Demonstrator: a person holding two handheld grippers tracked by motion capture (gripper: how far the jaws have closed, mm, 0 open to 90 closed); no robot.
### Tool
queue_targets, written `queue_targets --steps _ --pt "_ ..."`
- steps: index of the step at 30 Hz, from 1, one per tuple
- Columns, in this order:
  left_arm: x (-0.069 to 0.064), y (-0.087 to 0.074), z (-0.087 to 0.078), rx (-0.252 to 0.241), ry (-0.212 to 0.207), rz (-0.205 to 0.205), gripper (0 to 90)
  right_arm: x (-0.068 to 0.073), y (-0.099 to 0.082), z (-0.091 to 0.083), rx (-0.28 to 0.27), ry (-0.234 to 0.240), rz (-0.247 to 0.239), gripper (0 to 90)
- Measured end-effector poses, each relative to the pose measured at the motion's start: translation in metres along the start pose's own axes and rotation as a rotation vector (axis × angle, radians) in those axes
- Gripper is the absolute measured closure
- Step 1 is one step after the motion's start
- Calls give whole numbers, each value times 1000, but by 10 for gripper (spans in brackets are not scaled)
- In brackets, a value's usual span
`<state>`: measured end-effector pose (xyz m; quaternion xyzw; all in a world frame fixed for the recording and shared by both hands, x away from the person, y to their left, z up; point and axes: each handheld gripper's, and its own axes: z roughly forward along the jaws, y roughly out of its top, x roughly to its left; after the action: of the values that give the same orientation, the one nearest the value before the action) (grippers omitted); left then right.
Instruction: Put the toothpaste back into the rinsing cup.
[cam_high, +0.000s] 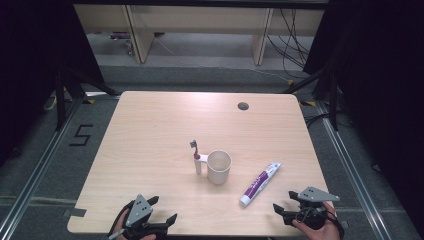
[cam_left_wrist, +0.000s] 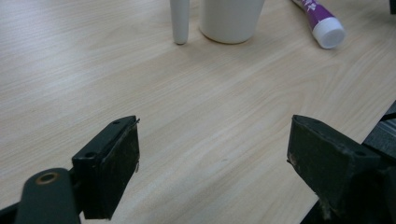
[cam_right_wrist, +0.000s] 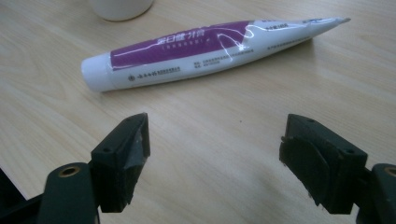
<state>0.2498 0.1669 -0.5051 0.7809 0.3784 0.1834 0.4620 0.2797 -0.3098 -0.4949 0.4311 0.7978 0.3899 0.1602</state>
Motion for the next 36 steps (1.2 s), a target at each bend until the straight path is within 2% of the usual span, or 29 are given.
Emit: queue_targets --steps 1,2,3,4,6,7,8,9,11,12,13,14,16,17,18,19,20,22,23,25,26,27,28,29,33,36 --pt "1 0 0 5 -4 7 165 4 1 0 5 12 35 263" --pt "1 0 0 6 -4 5 165 4 2 -1 -13 11 11 276" --pt "1 0 0 7 -4 5 165 4 3 -1 -22 20 8 285" --pt "1 0 1 -1 -7 6 165 8 4 -2 -22 32 32 303" --pt "0 -1 2 -8 -9 -2 165 10 6 -1 -27 39 16 319" --pt "1 -1 2 14 -1 6 165 14 10 1 -25 58 10 333" --pt "1 -1 2 12 -4 6 165 15 13 1 -22 62 -14 342" --pt "0 -1 1 15 -1 7 165 19 14 1 -16 70 0 352" --pt "0 -1 2 4 -5 7 165 23 21 3 -33 84 -20 379" --pt "0 -1 1 6 -7 11 165 25 24 3 -21 85 -7 393" --pt "0 -1 1 7 -8 10 165 27 26 4 -29 97 -14 418" --pt "0 -1 2 1 -10 8 165 28 29 5 -42 87 -29 444" --pt "0 -1 1 20 2 13 165 29 30 7 -44 105 -24 479" --pt "0 -1 2 10 -5 1 165 31 32 7 -43 110 -26 536" --pt "0 -1 2 3 -9 3 165 31 36 8 -43 113 -38 631" --pt "0 -1 2 7 -7 3 165 32 37 9 -51 116 -41 676" --pt "0 -1 2 12 -4 3 166 32 39 12 -56 115 -74 712" --pt "0 -1 2 8 -10 -3 166 35 41 15 -37 121 -60 767" --pt "1 -1 2 13 -8 4 166 37 43 19 -39 127 -74 792" --pt "1 -1 2 14 -3 5 166 39 44 21 -29 138 -69 809" --pt "1 -1 3 -3 -8 -4 166 39 47 25 -26 133 -100 816" --pt "1 -1 2 7 -6 2 166 41 49 29 -26 147 -105 838" --pt "0 -1 2 6 -4 -2 167 46 53 34 -8 136 -105 858" --pt "0 -1 2 7 -5 -3 168 46 55 37 -11 141 -140 865" --pt "0 -1 2 11 -5 0 168 50 61 50 20 163 -155 895" --pt "0 -1 2 -2 -9 -3 168 53 63 55 33 158 -162 900"
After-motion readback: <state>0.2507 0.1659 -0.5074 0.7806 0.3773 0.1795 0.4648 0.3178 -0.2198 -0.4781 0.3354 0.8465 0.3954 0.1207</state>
